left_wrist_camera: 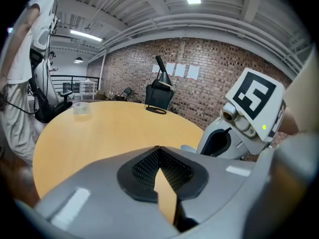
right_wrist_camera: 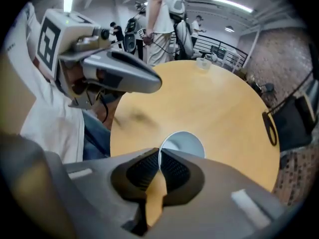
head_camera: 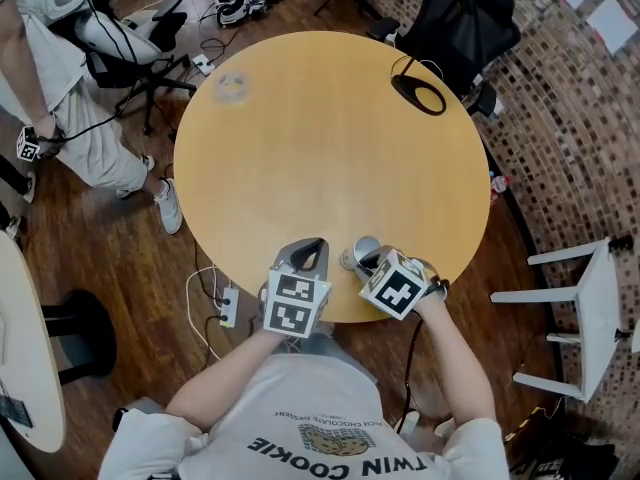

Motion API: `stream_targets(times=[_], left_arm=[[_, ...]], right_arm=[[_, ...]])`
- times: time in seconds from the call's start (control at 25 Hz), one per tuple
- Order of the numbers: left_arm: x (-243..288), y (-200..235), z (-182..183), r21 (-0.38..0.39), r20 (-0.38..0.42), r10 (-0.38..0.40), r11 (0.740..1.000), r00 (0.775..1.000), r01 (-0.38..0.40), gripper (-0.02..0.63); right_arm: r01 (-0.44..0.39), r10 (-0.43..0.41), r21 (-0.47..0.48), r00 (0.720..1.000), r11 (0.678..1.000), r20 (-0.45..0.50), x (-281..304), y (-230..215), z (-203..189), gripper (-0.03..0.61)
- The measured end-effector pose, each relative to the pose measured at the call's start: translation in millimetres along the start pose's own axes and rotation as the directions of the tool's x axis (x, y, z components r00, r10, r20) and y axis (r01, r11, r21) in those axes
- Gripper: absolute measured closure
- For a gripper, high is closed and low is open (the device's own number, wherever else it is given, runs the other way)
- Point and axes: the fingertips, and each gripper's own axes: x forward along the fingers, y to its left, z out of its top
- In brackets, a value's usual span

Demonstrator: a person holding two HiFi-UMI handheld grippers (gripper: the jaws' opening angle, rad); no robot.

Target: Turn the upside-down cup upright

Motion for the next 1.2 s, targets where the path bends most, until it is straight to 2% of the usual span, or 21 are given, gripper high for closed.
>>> stream_targets(times=[0.16, 0.28, 0.36, 0.56, 0.72, 0.8, 0.92, 1.04, 1.2], left_arm=[[-2.4, 4.2, -2.4, -0.006, 0.003, 0.003, 1.0, 1.0, -0.003, 0.611], [-4.3, 5.9, -2.9, -0.008, 0.0, 0.003, 1.0, 1.0, -0.003, 0.611], [-5.5, 6.3, -3.5, -0.01, -0.002, 0.001, 1.0, 1.0, -0.001, 0.611], [-8.0, 10.4, -4.7, -0.01, 0.007, -0.008, 1.0, 1.0, 0.008, 0.611], [-13.0, 15.0, -5.5, -0.005, 0.006, -0.021, 1.0, 1.0, 0.021, 0.611], [-17.7, 18.5, -4.2, -0.001, 0.009, -0.023, 1.0, 1.0, 0.023, 0.611], [-24.4, 16.7, -2.5, 0.012, 0.011, -0.048, 0.999, 0.999, 0.048, 0.611], [-29.1, 6.7, -8.9, 0.011, 0.012, -0.067, 0.998, 0.998, 0.067, 0.611], [-43.6, -19.7, -17.2, 0.036, 0.019, -0.088, 0.996, 0.996, 0.087, 0.611]], right_arm=[[0.049, -0.055, -0.123, 0.998, 0.991, -0.039, 10.2, 6.9, 1.0, 0.563], [0.096, -0.117, -0.234, 0.99, 0.968, -0.076, 13.0, 4.7, 0.0, 0.562], [0.112, -0.135, -0.25, 0.988, 0.962, -0.075, 14.1, 3.6, 0.3, 0.561], [0.147, -0.161, -0.221, 0.986, 0.964, -0.049, 16.7, 3.1, 3.1, 0.547], [0.16, -0.164, -0.156, 0.986, 0.975, -0.012, 14.4, 1.8, 11.3, 0.469], [0.18, -0.178, -0.096, 0.984, 0.979, 0.032, 5.5, -0.9, 19.2, 0.465], [0.213, -0.218, 0.052, 0.967, 0.976, 0.134, -19.7, -2.5, 31.4, 0.465], [0.229, -0.277, 0.195, 0.921, 0.954, 0.275, -46.3, 2.8, 44.0, 0.465], [0.185, -0.317, 0.327, 0.852, 0.927, 0.416, -70.1, 32.4, 49.0, 0.466]])
